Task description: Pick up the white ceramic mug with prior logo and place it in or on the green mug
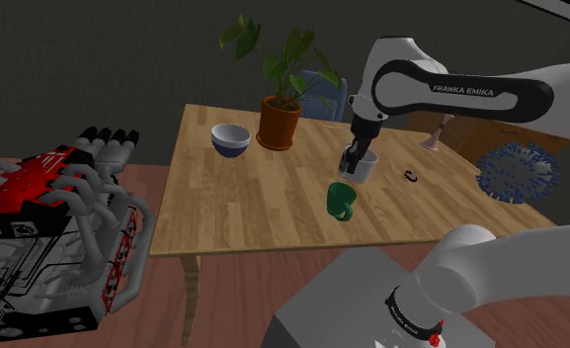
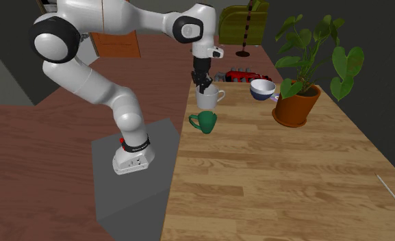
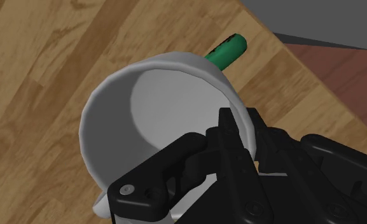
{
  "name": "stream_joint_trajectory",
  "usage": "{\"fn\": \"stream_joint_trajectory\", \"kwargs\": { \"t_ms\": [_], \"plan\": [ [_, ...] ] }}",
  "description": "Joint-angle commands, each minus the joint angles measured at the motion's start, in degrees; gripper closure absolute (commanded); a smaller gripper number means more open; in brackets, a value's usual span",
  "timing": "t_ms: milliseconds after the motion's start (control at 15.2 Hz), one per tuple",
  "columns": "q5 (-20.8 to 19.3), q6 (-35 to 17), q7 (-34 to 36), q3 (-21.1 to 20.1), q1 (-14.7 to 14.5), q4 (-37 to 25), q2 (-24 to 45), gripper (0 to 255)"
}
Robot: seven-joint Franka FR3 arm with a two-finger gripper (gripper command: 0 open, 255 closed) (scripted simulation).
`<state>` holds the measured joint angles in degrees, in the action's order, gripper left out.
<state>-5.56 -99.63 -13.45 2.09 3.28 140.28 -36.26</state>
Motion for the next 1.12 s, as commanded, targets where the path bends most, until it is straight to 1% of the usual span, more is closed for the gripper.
{"fn": "stream_joint_trajectory", "kwargs": {
  "t_ms": [0,792,1056],
  "plan": [
    [0.09,-1.12,0.35,-0.17,-0.08,1.46,-0.31,255],
    [-0.36,-11.27,1.05,0.14,0.03,9.76,1.57,255],
    [-0.36,-11.27,1.05,0.13,0.04,9.76,1.57,255]
  ]
}}
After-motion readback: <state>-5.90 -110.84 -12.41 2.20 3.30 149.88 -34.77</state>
